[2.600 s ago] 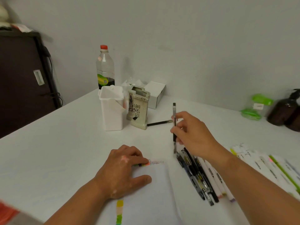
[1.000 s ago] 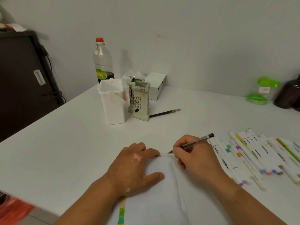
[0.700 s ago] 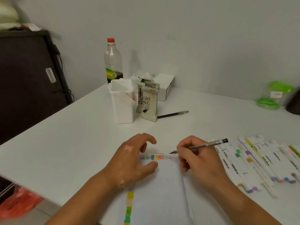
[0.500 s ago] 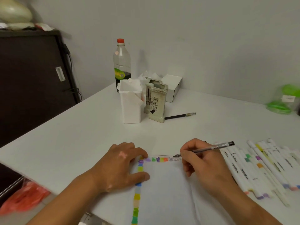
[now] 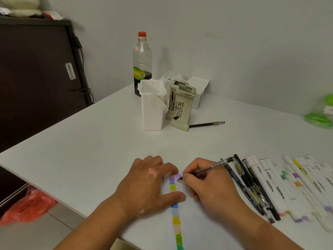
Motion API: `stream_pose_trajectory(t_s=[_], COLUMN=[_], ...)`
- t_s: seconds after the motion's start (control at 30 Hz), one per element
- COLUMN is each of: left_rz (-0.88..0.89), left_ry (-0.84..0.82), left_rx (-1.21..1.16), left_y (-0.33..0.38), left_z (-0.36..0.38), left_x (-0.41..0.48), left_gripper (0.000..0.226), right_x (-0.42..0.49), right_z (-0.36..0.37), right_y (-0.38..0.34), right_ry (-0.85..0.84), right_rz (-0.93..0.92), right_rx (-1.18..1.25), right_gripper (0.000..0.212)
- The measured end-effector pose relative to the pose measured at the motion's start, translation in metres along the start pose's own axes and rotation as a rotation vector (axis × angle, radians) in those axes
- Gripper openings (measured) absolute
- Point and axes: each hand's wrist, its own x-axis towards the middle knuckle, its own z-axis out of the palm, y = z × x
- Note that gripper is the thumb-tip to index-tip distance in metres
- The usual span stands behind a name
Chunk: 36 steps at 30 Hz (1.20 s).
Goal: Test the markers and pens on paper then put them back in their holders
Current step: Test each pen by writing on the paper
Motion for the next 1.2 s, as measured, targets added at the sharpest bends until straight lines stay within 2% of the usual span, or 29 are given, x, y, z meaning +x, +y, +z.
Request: stream_pose_trajectory(t_s=[0.53,0.9,0.97,1.03,1.13,1.2], left_rz=[-0.004,-0.021,-0.015,-0.013,-0.054,-0.073], left_ry=[-0.015,-0.045,-0.057,-0.056,-0.002,0.056], left_rx=[0.019,0.038,0.039,0.004,-0.205,-0.352], left_y=[0.000,0.001,0.002,0.003,0.003,0.000], left_z=[0.000,-0.001,-0.003,-0.005,-0.009,-0.011], left_x=[-0.001,0.000,0.000,-0.002,-0.005,-0.006], left_gripper=[0.068,0.072,0.071,0.068,0.038,0.027], right_x=[0.000,0.002,0.002,0.001,-0.001,-0.001], right_z=[-0.001,0.000,0.000,-0.003,-0.010,-0.015], right_y=[0.000,0.003,0.004,0.006,0.005,0.005], right_ry=[-0.024,0.050,0.116,0.183,0.153,0.133], right_rz=[-0.003,-0.040,-0.062,-0.069,-0.025,-0.022], right_rx=[-0.009,-0.128,-0.126,-0.028,0.310,0.403], right_gripper=[0.018,0.013,0.014,0.016,0.023,0.023])
